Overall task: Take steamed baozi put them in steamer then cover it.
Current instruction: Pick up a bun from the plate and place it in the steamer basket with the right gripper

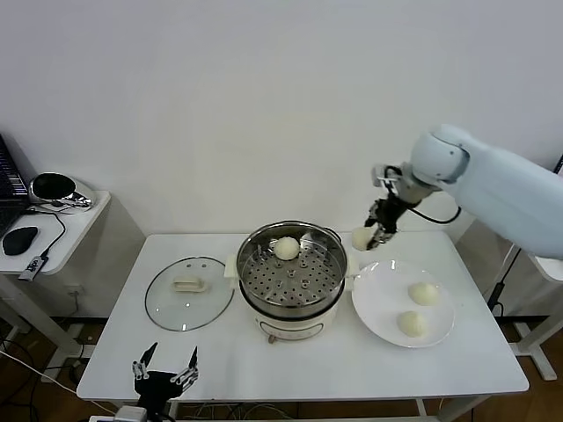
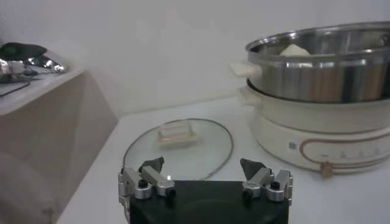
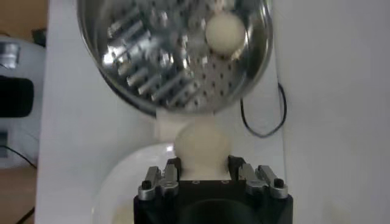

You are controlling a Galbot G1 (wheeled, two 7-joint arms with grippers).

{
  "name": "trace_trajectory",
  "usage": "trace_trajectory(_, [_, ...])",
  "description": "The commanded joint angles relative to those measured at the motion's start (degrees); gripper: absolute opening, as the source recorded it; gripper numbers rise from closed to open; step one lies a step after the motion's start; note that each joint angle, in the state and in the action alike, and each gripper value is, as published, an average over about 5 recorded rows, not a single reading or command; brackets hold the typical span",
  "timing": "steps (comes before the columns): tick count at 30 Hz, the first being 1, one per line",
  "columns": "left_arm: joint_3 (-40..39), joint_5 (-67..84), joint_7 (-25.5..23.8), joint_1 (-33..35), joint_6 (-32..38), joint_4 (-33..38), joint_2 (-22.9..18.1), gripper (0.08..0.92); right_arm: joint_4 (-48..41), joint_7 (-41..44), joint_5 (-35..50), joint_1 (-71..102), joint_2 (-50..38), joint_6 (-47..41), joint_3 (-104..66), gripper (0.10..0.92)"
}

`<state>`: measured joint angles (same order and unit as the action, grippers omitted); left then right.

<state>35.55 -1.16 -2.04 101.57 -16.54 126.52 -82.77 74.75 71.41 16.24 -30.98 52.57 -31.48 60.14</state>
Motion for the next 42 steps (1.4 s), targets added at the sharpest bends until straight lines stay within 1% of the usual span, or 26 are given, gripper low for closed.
trace_trajectory(1, [0.25, 0.29, 0.01, -0.30, -0.37, 0.80, 0.00, 0.823, -5.44, -1.05, 7.39, -2.28, 16.88, -3.58, 4.13, 0.492])
trace_trajectory(4, [0.16, 0.63, 0.08, -0.44, -0.41, 0.79, -0.34, 0.823, -9.38, -2.19, 8.03, -0.25, 21.92, -4.37, 4.17, 0.492])
trace_trajectory(9, [-0.09, 0.97, 0.14, -0.54, -0.46, 1.01, -0.52, 0.823, -15.21, -2.83, 6.27, 2.45, 27.41, -4.65, 4.58, 0.492])
trace_trajectory(21, [-0.23, 1.88, 0.49, -0.60, -0.50, 1.68, -0.71, 0.823, -22.83, -4.44, 2.43, 6.37, 33.95, -4.64, 6.69, 0.492])
trace_trajectory(38, [-0.52, 2.95, 0.68, -0.63, -0.43, 2.17, -0.89, 0.823, -24.35, -5.76, -0.52, 8.70, 35.37, -4.59, 7.07, 0.493])
trace_trajectory(40, [-0.49, 3.02, 0.69, -0.57, -0.41, 2.19, -0.87, 0.823, -24.24, -5.84, -0.68, 8.74, 35.33, -4.62, 7.06, 0.497])
trace_trajectory(42, [-0.47, 3.07, 0.69, -0.55, -0.41, 2.21, -0.85, 0.823, -24.02, -5.86, -0.81, 8.67, 35.19, -4.63, 7.12, 0.527])
